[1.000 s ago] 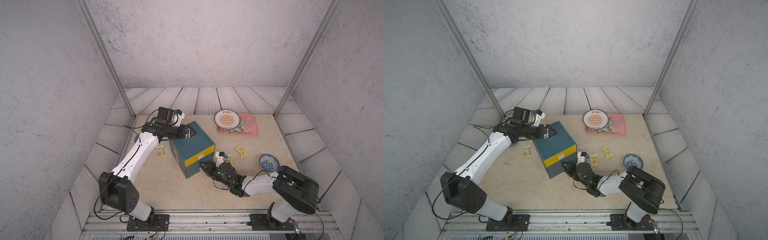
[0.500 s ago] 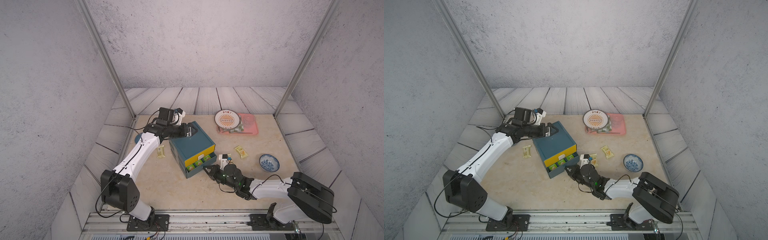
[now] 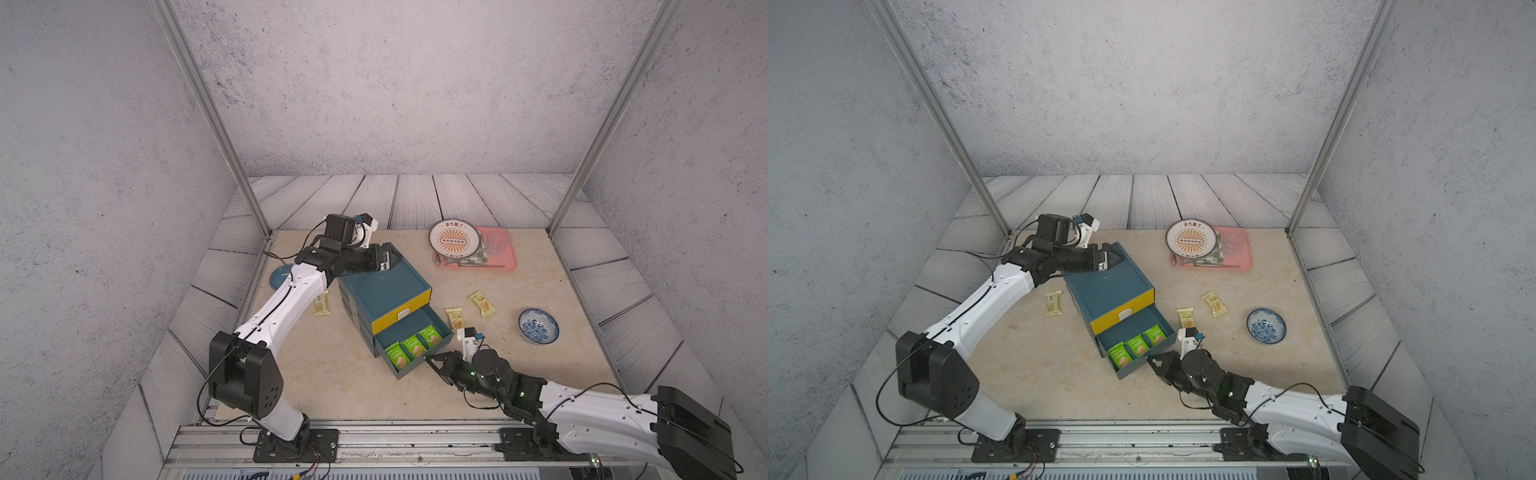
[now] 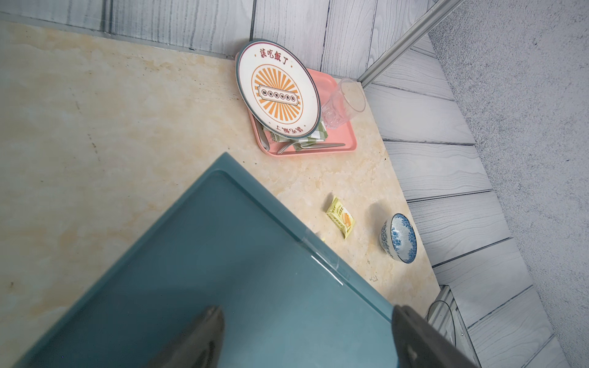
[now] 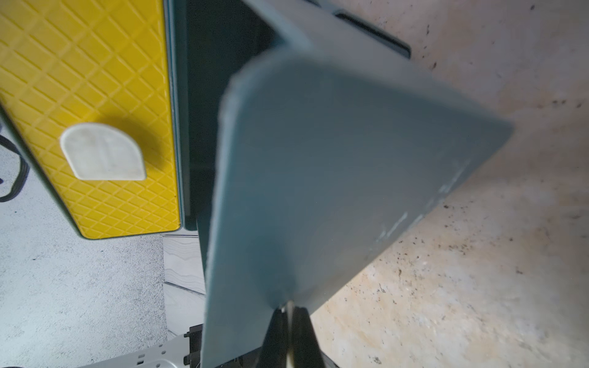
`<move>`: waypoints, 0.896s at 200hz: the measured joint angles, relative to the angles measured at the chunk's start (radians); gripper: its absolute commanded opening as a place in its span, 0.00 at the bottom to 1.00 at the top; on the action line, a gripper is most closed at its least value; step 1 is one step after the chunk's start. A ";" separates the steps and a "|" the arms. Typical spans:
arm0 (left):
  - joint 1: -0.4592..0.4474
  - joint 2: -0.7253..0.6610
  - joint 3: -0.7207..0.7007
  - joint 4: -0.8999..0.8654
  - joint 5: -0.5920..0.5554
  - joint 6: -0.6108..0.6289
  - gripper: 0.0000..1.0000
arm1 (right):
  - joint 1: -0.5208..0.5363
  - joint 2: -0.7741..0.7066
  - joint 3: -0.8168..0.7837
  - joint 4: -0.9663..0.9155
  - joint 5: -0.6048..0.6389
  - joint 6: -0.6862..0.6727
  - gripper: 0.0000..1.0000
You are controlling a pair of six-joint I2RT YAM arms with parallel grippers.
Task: Take the cookies out of the drawer
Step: Open the drawer in the storage box.
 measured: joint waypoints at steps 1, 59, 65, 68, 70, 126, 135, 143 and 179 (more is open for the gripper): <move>-0.001 0.000 0.000 0.001 -0.001 0.000 0.89 | 0.000 0.000 0.000 0.000 0.000 0.000 0.00; -0.012 0.005 0.000 0.015 -0.014 -0.004 0.89 | 0.002 0.036 0.002 0.037 -0.001 0.010 0.17; -0.013 0.005 0.000 0.016 -0.015 -0.004 0.89 | 0.002 0.036 0.002 0.036 0.000 0.016 0.26; -0.013 0.005 0.000 0.016 -0.015 -0.004 0.89 | 0.002 0.036 0.002 0.031 -0.001 0.010 0.29; -0.013 0.005 0.000 0.016 -0.015 -0.004 0.89 | 0.003 0.036 0.000 0.031 0.000 0.013 0.30; -0.016 0.007 0.008 0.008 -0.018 -0.004 0.89 | 0.003 -0.158 -0.006 -0.206 0.028 0.024 0.58; -0.016 0.009 0.014 0.000 -0.018 -0.004 0.90 | 0.003 -0.205 -0.006 -0.255 0.037 0.020 0.59; -0.016 0.010 0.019 -0.007 -0.017 -0.005 0.91 | 0.003 -0.248 -0.003 -0.303 0.043 0.013 0.59; -0.016 0.009 0.049 -0.068 -0.015 -0.016 0.92 | -0.001 -0.337 0.187 -0.628 0.051 -0.085 0.63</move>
